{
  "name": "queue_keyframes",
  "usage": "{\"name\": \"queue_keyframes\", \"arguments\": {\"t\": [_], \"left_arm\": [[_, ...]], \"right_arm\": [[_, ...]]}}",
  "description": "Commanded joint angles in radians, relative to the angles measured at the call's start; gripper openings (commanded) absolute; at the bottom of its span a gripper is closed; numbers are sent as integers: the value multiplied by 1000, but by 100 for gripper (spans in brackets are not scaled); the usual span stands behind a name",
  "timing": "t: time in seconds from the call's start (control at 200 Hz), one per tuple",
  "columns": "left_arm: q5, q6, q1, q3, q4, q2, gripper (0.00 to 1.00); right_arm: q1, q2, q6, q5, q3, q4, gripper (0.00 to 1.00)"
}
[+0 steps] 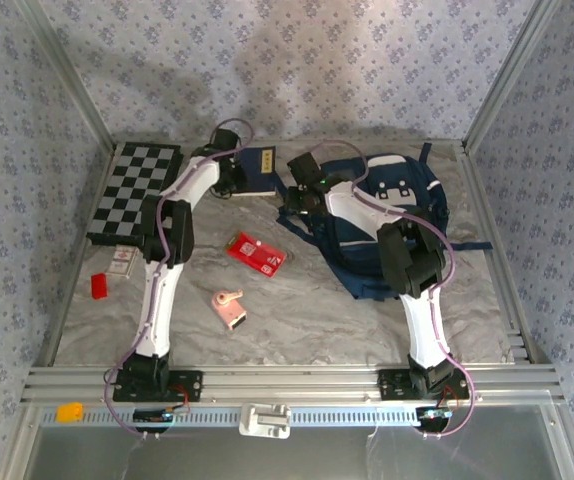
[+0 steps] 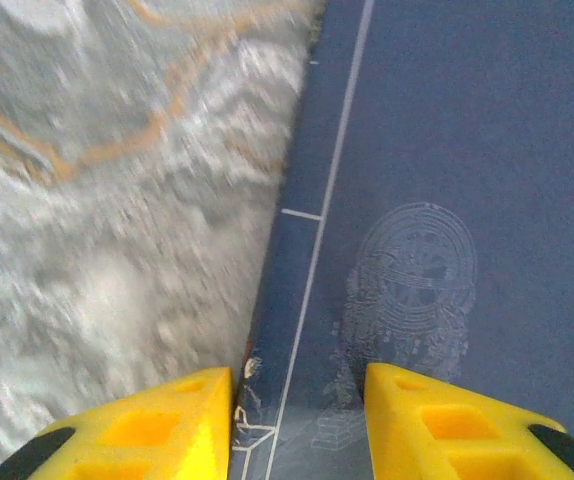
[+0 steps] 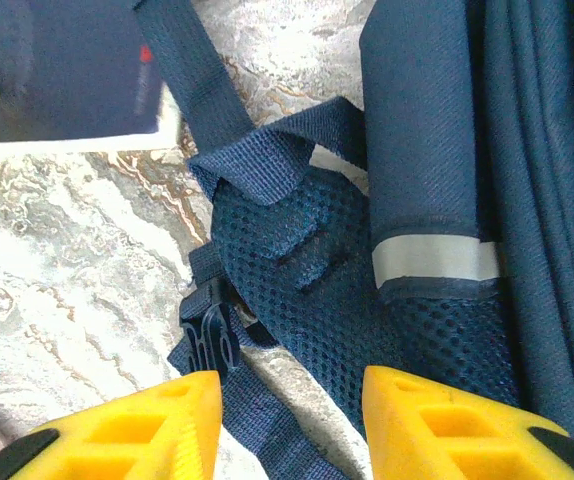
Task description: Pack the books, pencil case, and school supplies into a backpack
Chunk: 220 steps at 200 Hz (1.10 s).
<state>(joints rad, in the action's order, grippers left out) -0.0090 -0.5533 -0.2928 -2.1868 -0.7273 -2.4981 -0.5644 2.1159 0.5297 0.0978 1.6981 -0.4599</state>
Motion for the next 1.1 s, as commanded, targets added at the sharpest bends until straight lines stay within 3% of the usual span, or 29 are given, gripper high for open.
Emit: {"name": "queue_keyframes", "arguments": {"t": [0.0, 0.21, 0.325, 0.47, 0.625, 0.76, 1.094], "left_arm": [[-82, -33, -35, 58, -197, 1, 37], [-130, -44, -35, 229, -177, 92, 37], [-123, -36, -36, 443, -118, 206, 37], [-8, -35, -24, 658, 6, 363, 37], [108, -64, 40, 693, 110, 435, 41], [140, -85, 65, 786, 218, 504, 46], [217, -108, 70, 828, 315, 471, 43]], "right_arm": [[-2, -48, -22, 14, -12, -15, 42], [-11, -65, -23, 0, -31, -3, 42], [-30, -65, 3, -28, -23, -26, 42], [-67, -65, 64, -102, -16, -8, 43], [-97, 37, 131, -183, 78, -23, 44], [-98, 121, 135, -209, 155, -24, 49], [-80, 288, 133, -247, 339, -87, 53]]}}
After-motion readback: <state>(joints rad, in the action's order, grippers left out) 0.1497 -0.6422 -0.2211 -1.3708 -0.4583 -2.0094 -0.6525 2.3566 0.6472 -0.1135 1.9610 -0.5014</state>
